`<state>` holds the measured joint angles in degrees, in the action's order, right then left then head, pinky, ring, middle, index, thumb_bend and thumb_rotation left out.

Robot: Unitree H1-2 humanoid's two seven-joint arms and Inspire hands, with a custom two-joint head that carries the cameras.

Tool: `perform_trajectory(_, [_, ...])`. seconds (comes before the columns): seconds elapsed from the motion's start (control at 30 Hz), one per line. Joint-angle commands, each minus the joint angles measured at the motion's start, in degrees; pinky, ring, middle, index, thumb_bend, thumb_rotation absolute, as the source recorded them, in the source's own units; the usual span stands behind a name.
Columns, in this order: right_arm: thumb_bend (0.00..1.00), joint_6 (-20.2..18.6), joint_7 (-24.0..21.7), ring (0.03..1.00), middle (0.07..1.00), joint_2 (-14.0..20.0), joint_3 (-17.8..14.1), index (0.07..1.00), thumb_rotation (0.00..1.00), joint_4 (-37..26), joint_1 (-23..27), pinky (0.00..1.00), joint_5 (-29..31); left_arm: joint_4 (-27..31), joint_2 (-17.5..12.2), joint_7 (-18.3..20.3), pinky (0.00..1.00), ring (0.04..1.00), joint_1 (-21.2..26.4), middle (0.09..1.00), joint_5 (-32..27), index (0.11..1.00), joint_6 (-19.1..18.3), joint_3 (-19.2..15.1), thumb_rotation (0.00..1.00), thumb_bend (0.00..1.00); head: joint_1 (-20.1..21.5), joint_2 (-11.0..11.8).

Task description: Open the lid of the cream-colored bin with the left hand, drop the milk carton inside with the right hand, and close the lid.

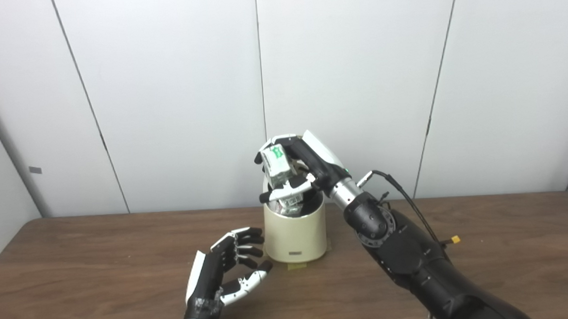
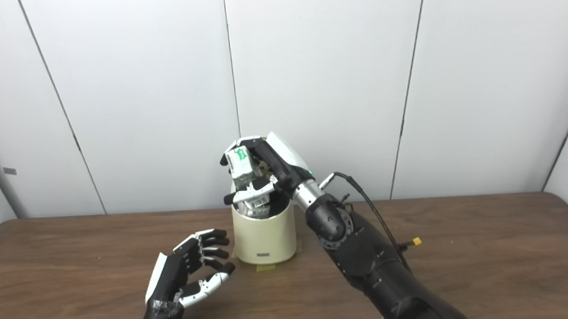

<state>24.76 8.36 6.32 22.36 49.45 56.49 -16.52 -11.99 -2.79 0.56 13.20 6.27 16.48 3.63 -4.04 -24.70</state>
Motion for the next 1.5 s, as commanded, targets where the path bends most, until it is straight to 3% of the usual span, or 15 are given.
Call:
perform_trajectory(0.0, [0.51, 2.2, 2.1, 0.387, 0.480, 1.5, 0.1, 0.542, 0.00, -1.6, 5.1, 0.34, 0.1, -0.2, 0.3, 0.0, 0.52, 0.618, -2.0, 0.686, 0.1, 0.692, 0.4, 0.4, 0.00, 0.56, 0.0, -0.1])
perform_trajectory(0.4, [0.51, 2.2, 3.9, 0.396, 0.481, 2.8, 3.0, 0.534, 0.00, -0.2, 6.8, 0.34, 0.0, 0.4, 0.3, 2.0, 0.55, 0.639, -2.3, 0.690, -1.8, 0.678, 0.9, 0.6, 0.05, 0.56, -0.3, -0.1])
perform_trajectory(1.03, [0.52, 2.2, 8.7, 0.396, 0.479, 3.7, 8.1, 0.529, 0.00, 1.2, 7.2, 0.36, -0.4, 0.4, 0.4, 2.3, 0.55, 0.638, -2.4, 0.689, -2.1, 0.677, 0.8, 0.4, 0.04, 0.56, -0.5, -0.4])
perform_trajectory(1.47, [0.52, 2.2, 8.5, 0.402, 0.487, 3.6, 9.3, 0.524, 0.00, 2.0, 5.3, 0.36, 0.8, 1.3, 0.7, 1.9, 0.55, 0.641, -2.6, 0.689, -1.8, 0.675, 0.4, 0.3, 0.06, 0.56, -0.6, -0.9])
